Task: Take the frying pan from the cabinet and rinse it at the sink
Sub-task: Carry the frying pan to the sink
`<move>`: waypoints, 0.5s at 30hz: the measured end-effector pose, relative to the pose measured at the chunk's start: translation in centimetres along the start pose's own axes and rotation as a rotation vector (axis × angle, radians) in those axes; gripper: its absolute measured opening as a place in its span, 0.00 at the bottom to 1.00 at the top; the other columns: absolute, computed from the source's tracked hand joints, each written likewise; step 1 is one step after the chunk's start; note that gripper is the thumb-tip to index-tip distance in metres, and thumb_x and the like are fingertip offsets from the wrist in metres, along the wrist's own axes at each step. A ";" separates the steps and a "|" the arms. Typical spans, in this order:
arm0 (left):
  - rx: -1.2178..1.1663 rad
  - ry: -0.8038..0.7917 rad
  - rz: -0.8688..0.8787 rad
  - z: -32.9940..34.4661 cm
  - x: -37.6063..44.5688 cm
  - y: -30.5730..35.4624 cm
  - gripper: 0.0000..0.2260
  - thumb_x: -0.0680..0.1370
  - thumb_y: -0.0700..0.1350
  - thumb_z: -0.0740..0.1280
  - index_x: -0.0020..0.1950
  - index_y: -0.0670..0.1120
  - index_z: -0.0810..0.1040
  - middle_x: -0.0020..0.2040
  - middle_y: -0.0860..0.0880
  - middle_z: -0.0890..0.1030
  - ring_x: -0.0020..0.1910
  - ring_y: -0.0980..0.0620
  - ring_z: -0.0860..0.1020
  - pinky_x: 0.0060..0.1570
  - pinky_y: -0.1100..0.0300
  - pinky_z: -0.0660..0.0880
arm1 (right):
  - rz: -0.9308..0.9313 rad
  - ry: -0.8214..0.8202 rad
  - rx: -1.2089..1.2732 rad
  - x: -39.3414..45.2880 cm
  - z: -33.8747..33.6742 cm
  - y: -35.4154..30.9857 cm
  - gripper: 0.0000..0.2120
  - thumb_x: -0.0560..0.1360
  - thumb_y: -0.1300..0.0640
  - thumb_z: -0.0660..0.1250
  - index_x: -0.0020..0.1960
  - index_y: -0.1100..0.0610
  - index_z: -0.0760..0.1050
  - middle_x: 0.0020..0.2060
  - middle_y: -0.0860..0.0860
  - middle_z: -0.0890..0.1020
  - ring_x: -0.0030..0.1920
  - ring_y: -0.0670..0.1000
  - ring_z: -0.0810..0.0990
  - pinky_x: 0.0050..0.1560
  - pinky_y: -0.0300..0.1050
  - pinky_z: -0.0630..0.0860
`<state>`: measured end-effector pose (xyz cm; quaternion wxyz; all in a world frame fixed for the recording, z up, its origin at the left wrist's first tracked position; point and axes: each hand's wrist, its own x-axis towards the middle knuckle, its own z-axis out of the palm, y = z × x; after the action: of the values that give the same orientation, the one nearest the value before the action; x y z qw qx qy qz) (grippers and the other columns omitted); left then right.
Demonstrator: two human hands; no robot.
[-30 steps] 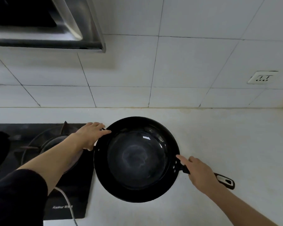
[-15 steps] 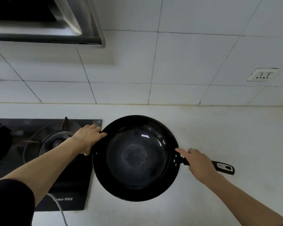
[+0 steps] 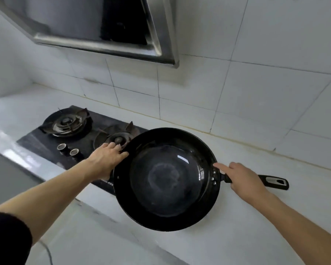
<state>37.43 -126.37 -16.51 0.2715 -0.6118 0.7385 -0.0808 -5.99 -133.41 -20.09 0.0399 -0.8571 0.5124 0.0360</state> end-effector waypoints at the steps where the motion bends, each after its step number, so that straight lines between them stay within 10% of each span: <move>1: -0.017 -0.014 -0.041 0.0 -1.9 0.1 0.46 0.62 0.53 0.76 0.76 0.55 0.57 0.66 0.49 0.69 0.63 0.46 0.68 0.65 0.53 0.67 | -0.048 0.010 -0.022 0.2 -0.7 -0.4 0.41 0.72 0.69 0.58 0.76 0.37 0.52 0.47 0.47 0.69 0.49 0.50 0.72 0.39 0.42 0.65; 15: -0.145 -0.116 -0.535 3.2 -31.1 -4.8 0.47 0.60 0.52 0.76 0.75 0.58 0.56 0.64 0.53 0.69 0.62 0.49 0.68 0.58 0.57 0.66 | -0.594 0.174 -0.089 0.9 -9.2 -19.9 0.37 0.73 0.67 0.60 0.73 0.36 0.56 0.46 0.46 0.72 0.46 0.49 0.72 0.33 0.42 0.65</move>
<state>46.39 -97.33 -7.63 0.2376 -0.8065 0.5379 -0.0614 12.12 -125.80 -10.42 -0.0327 -0.9700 0.2391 -0.0282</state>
